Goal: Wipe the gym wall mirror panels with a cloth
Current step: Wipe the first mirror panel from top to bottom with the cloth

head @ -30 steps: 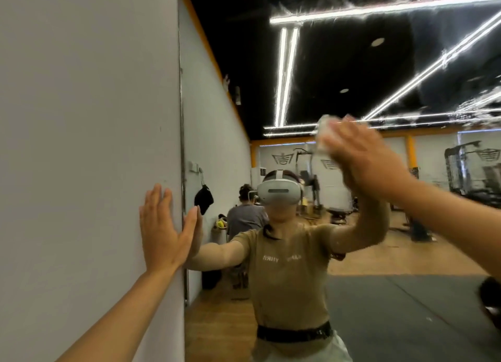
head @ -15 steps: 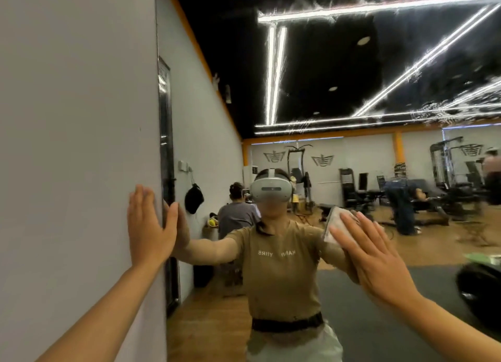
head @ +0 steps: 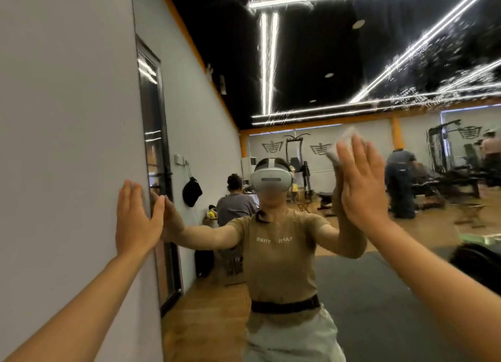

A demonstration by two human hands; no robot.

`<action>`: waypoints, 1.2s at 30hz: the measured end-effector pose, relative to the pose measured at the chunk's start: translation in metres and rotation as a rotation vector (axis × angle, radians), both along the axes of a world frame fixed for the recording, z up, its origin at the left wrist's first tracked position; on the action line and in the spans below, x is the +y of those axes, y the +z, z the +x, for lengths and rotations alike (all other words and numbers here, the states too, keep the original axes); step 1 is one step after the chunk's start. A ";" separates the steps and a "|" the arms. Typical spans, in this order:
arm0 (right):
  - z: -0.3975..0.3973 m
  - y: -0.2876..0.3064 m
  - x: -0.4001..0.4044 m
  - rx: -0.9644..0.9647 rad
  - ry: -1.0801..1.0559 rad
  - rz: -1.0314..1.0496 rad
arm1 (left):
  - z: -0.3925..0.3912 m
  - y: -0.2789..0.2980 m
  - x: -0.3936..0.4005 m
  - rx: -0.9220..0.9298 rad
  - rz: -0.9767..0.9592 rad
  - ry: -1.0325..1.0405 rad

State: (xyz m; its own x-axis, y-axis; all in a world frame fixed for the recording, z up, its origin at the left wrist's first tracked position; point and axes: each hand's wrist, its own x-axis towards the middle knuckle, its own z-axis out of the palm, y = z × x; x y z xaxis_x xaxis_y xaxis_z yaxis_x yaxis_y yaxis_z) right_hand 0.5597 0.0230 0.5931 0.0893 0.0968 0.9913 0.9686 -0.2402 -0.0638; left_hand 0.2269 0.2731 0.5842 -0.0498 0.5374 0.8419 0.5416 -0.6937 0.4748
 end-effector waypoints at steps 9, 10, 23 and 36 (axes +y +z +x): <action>0.000 -0.149 -0.016 -0.115 0.037 -0.219 | -0.001 -0.002 -0.002 0.024 -0.001 -0.002; 0.002 -0.122 -0.013 -0.126 0.040 -0.209 | -0.001 -0.002 -0.002 0.027 0.002 0.000; -0.021 -0.105 0.019 -0.146 0.023 -0.138 | -0.006 -0.006 -0.004 0.019 0.027 -0.036; -0.035 -0.045 0.028 -0.207 -0.003 -0.234 | -0.019 -0.014 0.005 0.099 0.068 -0.077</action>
State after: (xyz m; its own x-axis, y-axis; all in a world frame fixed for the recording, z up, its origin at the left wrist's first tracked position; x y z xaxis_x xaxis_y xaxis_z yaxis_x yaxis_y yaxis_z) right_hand 0.5245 0.0514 0.5484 -0.1118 0.3243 0.9393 0.9544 -0.2283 0.1924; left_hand 0.2078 0.2785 0.5706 0.0752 0.4775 0.8754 0.5272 -0.7642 0.3715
